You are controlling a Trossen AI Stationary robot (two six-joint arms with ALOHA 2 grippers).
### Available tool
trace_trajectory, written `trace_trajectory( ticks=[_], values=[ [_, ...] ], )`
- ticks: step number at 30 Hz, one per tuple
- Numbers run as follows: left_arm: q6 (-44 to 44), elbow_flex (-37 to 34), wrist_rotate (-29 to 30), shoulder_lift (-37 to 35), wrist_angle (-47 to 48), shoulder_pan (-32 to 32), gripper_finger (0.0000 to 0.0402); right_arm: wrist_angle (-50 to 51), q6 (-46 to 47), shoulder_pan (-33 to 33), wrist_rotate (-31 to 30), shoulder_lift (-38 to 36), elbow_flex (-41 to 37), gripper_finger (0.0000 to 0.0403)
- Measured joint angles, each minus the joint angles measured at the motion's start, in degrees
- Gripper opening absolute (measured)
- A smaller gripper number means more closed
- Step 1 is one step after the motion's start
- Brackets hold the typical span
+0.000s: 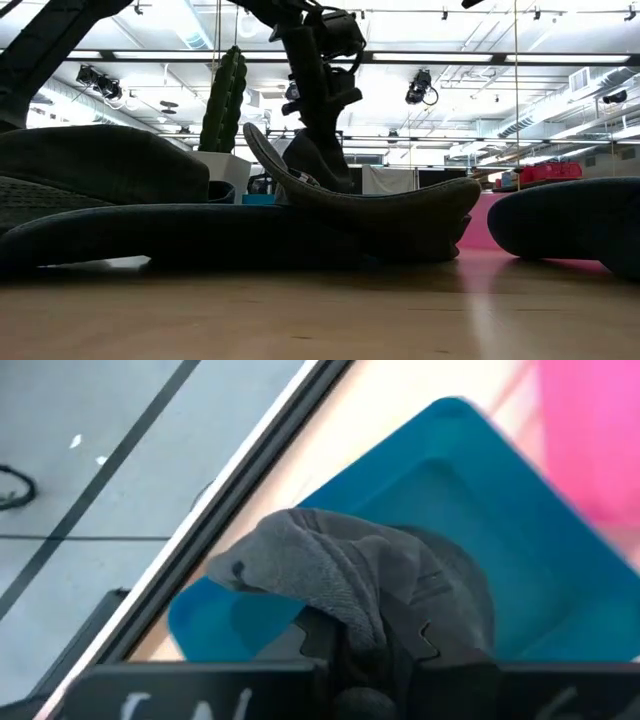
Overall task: Pick & Place hat
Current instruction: Put the right black cap into the blue bin
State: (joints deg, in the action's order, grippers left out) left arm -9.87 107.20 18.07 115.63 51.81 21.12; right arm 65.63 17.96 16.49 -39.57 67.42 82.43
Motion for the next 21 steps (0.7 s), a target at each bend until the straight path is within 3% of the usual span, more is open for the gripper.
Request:
trace_trajectory(
  ticks=[9,21],
  values=[
    [-1.5,0.0,2.8,2.1,1.5,-0.1,0.0036,-0.4,0.0,0.0,0.0,0.0,-0.6,0.0173],
    [-1.8,0.0,9.0,4.5,4.5,-0.7,0.0036,-11.2,0.0,0.0,4.5,0.0,-11.3,0.0173]
  ],
)
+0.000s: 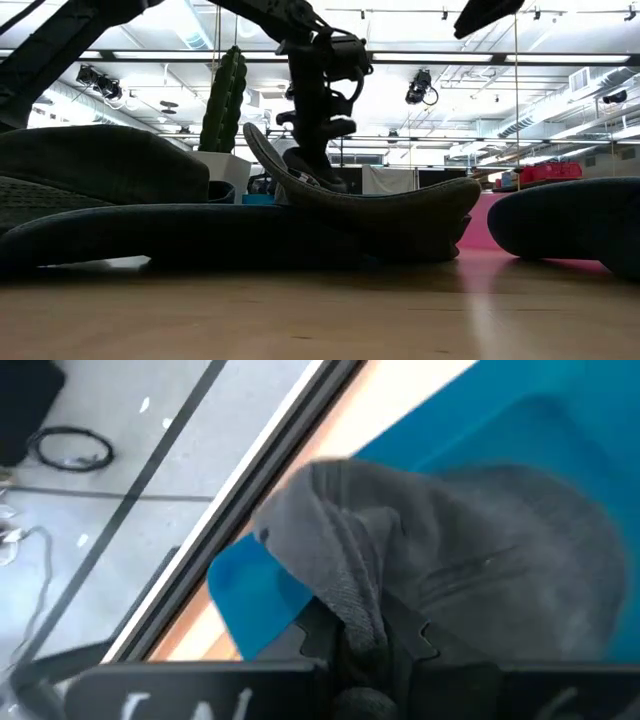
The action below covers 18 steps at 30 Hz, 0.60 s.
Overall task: Pick & Place hat
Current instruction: Put the right black cap into the blue bin
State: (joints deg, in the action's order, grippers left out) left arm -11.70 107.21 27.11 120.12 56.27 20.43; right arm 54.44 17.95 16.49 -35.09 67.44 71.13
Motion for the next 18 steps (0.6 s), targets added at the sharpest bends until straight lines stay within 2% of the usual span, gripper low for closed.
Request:
trace_trajectory(
  ticks=[8,18],
  values=[
    [5.1,0.0,5.4,0.0,-1.0,0.4,0.0036,-6.1,-2.6,0.0,1.1,0.0,-0.4,0.0173],
    [8.2,0.0,4.3,0.0,-2.7,-1.1,0.0036,-6.2,-3.4,0.0,1.1,0.0,-0.4,0.0173]
  ],
)
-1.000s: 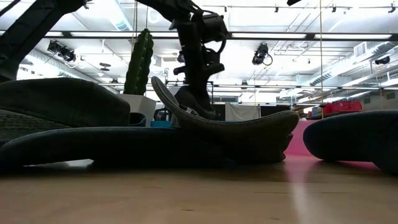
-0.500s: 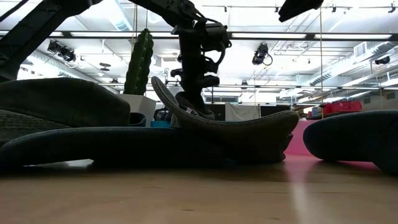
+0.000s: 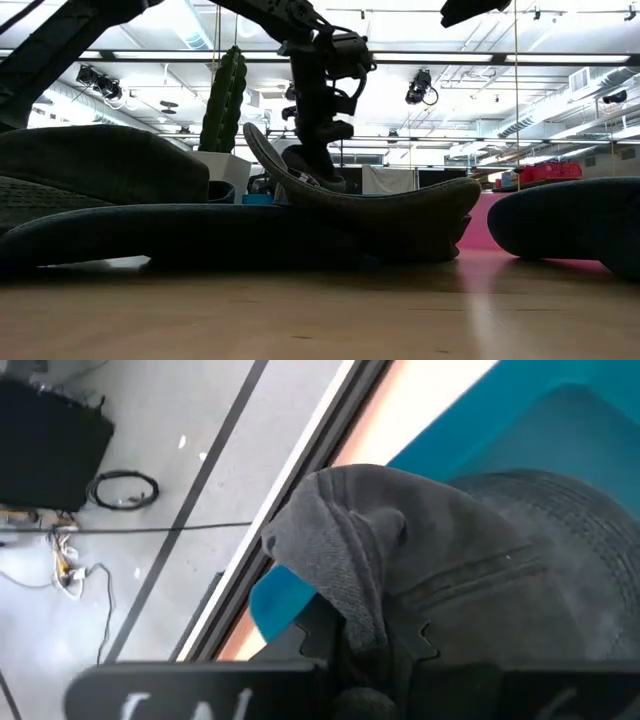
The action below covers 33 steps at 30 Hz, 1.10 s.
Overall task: Pick & Place hat
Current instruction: Put the right black cap into the blue bin
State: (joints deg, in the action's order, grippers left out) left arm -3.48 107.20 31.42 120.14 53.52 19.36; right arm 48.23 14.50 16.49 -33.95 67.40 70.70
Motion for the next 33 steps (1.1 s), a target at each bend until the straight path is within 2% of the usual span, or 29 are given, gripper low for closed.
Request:
trace_trajectory(
  ticks=[13,22,27,33],
  values=[
    [-0.8,0.0,0.4,3.7,1.3,-0.8,0.0036,-0.6,0.0,0.0,0.0,0.0,0.0,0.0173],
    [-1.5,0.0,1.9,4.6,3.9,1.1,0.0036,-1.2,0.0,0.0,0.1,0.0,0.0,0.0173],
    [-3.3,0.0,0.6,4.9,6.8,1.8,0.0036,-1.1,0.0,0.0,0.1,0.0,0.0,0.0173],
    [-1.4,0.0,2.1,4.9,6.3,2.3,0.0036,-1.2,0.0,0.0,0.1,0.0,0.0,0.0173]
  ],
)
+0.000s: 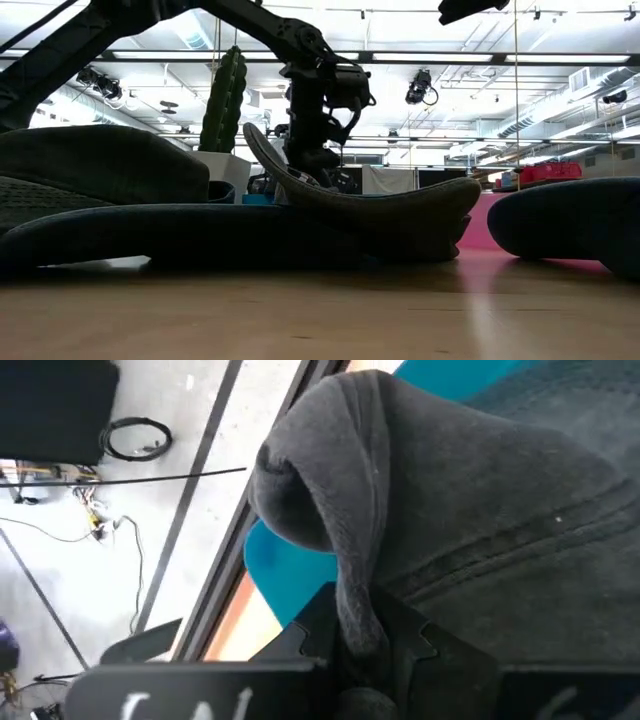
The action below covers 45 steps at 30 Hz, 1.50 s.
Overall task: Pick & Place hat
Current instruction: Put the right black cap into the blue bin
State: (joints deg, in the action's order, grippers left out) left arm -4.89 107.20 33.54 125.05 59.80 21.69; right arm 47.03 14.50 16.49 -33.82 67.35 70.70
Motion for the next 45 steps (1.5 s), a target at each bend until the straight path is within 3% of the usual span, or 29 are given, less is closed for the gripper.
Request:
trace_trajectory(
  ticks=[4,16,21,29,36,41,45],
  values=[
    [-0.7,0.0,-4.0,0.0,0.4,0.8,0.0036,0.1,0.0,0.0,0.0,0.0,0.0,0.0173],
    [-6.3,0.0,-8.7,0.0,3.3,0.6,0.0050,0.1,0.0,0.0,0.0,0.0,0.0,0.0173],
    [-6.0,0.0,-9.6,0.0,3.9,0.5,0.0099,0.1,0.0,0.0,0.0,0.0,0.0,0.0173],
    [-6.0,0.2,-9.4,-0.3,7.5,0.6,0.0219,0.1,0.0,0.0,0.0,0.0,0.0,0.0173],
    [-6.0,7.7,-9.4,-0.3,14.7,0.2,0.0291,0.1,-0.3,0.0,0.0,0.0,0.0,0.0173],
    [-5.9,17.1,-10.0,-0.3,18.2,-0.8,0.0302,0.3,-0.8,0.0,0.0,0.0,0.0,0.0173],
    [-7.3,26.4,-15.5,-0.3,21.6,-2.0,0.0298,1.9,-1.9,0.0,0.0,-0.4,0.0,0.0173]
  ],
)
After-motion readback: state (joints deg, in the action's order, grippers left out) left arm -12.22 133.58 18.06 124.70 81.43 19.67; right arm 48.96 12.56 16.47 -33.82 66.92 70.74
